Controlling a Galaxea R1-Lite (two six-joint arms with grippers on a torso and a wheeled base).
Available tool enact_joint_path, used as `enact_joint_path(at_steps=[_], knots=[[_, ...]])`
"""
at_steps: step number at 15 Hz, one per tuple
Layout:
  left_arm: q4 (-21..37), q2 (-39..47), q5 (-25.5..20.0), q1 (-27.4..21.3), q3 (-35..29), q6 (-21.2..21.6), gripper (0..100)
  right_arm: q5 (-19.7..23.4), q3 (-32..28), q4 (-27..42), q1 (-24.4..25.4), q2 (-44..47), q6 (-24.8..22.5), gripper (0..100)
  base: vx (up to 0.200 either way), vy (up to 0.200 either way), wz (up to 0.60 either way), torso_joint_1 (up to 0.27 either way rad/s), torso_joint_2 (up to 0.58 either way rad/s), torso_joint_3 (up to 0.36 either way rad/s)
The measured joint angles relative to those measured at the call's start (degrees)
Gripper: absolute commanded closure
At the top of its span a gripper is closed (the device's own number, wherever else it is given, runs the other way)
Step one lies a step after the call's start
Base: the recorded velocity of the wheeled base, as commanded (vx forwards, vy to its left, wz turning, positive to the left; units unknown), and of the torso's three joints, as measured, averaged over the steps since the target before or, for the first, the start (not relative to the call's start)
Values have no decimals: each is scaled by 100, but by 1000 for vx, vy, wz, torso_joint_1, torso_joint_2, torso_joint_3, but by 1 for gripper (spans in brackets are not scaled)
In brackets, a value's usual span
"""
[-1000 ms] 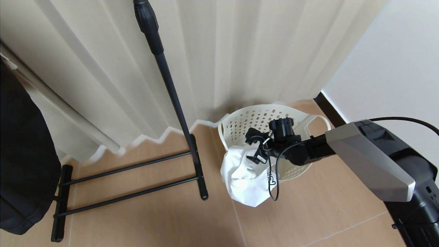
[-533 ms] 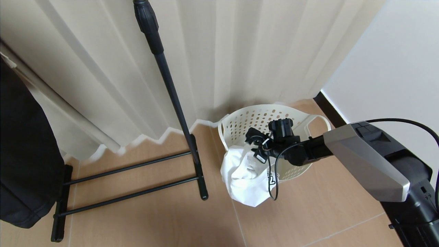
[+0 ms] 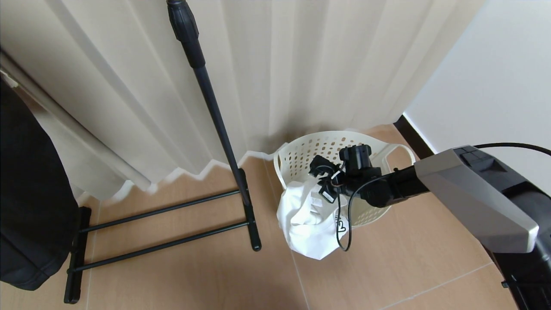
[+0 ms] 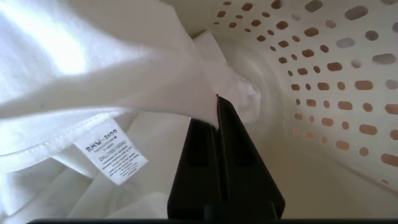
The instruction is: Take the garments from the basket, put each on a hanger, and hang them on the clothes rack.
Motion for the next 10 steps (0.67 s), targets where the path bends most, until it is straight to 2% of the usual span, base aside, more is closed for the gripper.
enact_joint_path(at_steps=[3, 5, 7, 10], knots=[[0, 0, 0, 0, 0, -2, 0, -95, 1131, -820, 113, -791, 127, 100, 0, 0, 0, 0, 0, 0], [0, 0, 4, 0, 0, -5, 0, -301, 2135, -1358, 291, -1602, 354, 100, 0, 0, 0, 0, 0, 0], [0, 0, 6, 0, 0, -7, 0, -645, 3068, -1675, 669, -2650, 649, 100, 0, 0, 0, 0, 0, 0], [-7, 0, -20, 0, 2, 179, 0, -1373, 4168, -1946, 1609, -4237, 1218, 100, 0, 0, 0, 0, 0, 0]])
